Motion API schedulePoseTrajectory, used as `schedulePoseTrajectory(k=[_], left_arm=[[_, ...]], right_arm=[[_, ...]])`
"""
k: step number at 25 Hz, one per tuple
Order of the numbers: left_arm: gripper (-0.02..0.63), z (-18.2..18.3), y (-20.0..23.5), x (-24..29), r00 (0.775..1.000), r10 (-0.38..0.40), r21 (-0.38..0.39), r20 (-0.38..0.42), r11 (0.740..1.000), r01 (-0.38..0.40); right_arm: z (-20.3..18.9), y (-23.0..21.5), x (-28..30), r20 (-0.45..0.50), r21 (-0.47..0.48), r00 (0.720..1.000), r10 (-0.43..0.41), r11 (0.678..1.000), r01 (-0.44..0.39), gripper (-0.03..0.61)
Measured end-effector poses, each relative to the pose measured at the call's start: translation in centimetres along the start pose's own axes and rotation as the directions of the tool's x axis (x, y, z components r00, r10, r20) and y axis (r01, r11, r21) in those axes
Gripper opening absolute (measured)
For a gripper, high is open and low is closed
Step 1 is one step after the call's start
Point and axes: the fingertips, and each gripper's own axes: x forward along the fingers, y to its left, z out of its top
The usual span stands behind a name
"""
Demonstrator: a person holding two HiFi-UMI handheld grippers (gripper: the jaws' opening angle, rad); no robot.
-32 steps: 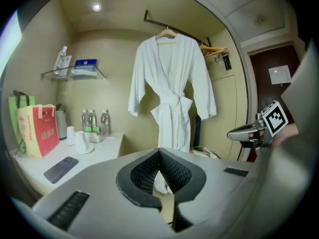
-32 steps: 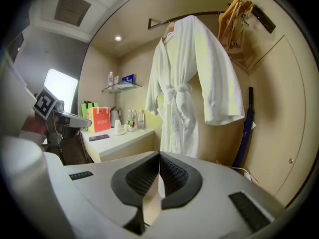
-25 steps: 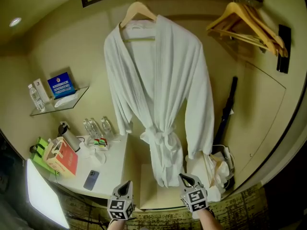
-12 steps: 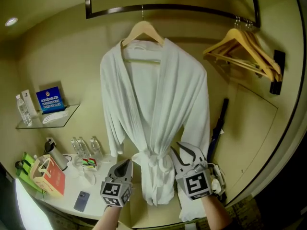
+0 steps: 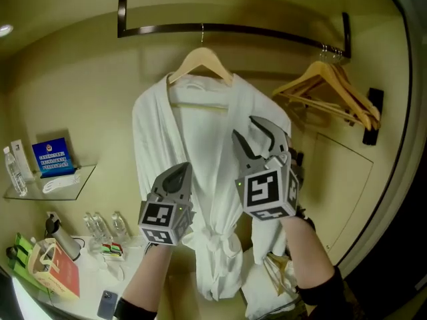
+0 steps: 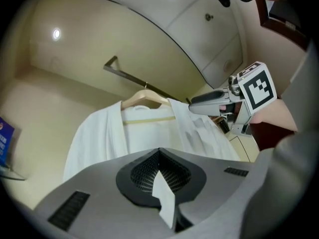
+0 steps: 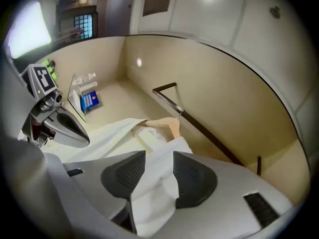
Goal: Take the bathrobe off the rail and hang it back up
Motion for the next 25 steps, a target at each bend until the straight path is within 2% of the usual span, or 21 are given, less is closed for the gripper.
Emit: schedulePoseTrajectory(k=[3,6,8,12,19,25], left_arm=[[0.000,3.4,1.0,2.9,0.998,-0.018,-0.005,0.062,1.000,0.019],[0.000,6.6,2.1,5.4,0.993,-0.032,0.014,0.113,0.999,0.031],[0.000,8.5,3.0,6.9,0.989,-0.039,0.022,0.140,0.999,0.036],[0.000,11.1,4.7,9.1,0.983,-0.052,0.009,0.177,0.999,0.051],[0.000,12.6,5.6,11.6,0.975,-0.081,-0.002,0.205,0.997,0.083],[0.000,12.1,6.4,12.5,0.974,-0.102,-0.015,0.204,0.994,0.107]], right_arm=[[1.3,-1.6,2.8,-0.014,-0.084,0.999,-0.043,0.996,0.041,0.239],[2.7,-2.9,5.3,-0.027,-0.138,0.997,-0.074,0.988,0.069,0.242],[3.4,-3.9,7.1,-0.045,-0.185,0.994,-0.096,0.979,0.086,0.270],[4.6,-4.8,10.6,-0.084,-0.280,0.990,-0.117,0.956,0.090,0.279],[6.0,-5.2,15.3,-0.146,-0.383,0.981,-0.130,0.921,0.066,0.282],[4.9,-5.1,18.3,-0.215,-0.439,0.968,-0.131,0.898,0.024,0.299]])
